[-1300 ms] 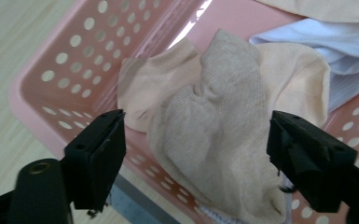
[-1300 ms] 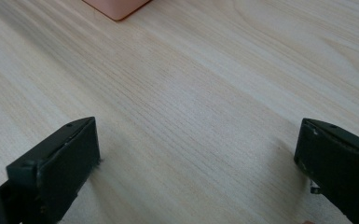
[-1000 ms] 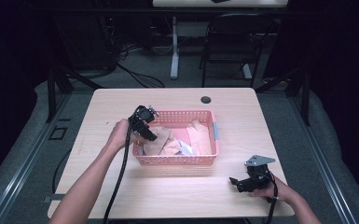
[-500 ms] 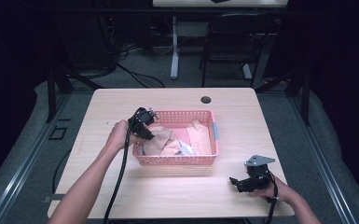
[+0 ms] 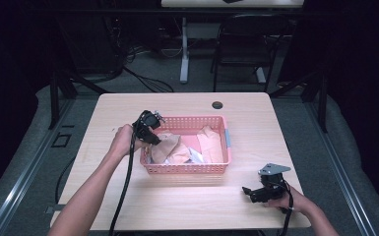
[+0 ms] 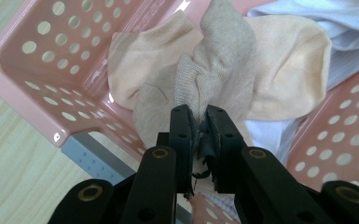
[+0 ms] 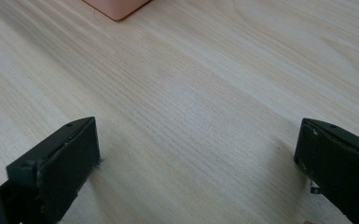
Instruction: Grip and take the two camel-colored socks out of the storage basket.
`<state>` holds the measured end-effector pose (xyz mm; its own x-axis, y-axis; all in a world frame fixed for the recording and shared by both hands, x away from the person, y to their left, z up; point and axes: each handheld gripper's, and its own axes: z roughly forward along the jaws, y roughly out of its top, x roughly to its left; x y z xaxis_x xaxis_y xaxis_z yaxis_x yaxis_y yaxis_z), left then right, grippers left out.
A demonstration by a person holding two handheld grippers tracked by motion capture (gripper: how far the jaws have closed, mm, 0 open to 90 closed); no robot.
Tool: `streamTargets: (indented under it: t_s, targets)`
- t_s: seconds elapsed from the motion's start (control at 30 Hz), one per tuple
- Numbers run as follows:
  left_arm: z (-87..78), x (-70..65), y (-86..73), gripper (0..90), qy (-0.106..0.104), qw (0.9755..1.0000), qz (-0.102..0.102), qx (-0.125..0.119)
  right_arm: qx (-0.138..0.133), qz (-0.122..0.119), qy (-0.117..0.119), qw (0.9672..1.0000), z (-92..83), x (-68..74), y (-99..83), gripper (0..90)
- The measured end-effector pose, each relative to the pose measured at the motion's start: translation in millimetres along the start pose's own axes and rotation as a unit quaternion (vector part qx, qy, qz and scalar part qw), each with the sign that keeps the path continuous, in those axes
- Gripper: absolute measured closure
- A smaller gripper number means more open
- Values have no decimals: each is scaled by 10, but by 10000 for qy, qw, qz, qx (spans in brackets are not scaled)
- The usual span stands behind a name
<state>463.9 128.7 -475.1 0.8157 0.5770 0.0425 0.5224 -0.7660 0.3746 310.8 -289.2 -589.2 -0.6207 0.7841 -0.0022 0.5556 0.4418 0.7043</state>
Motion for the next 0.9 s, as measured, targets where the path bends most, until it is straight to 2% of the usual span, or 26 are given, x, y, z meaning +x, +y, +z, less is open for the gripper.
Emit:
streamTargets:
  t_s: [0.23,0.67,0.9]
  targets:
    - [-153,22,38,814,-26,9997,-76,-230,0,0,1,10000,0,0,0,0]
    - [-394,4,137,813,-308,9994,54,-144,-7,7,1,10000,1,1,-1,0]
    - [-564,-4,197,814,-345,9992,177,-16,-12,10,8,10000,1,1,-1,0]
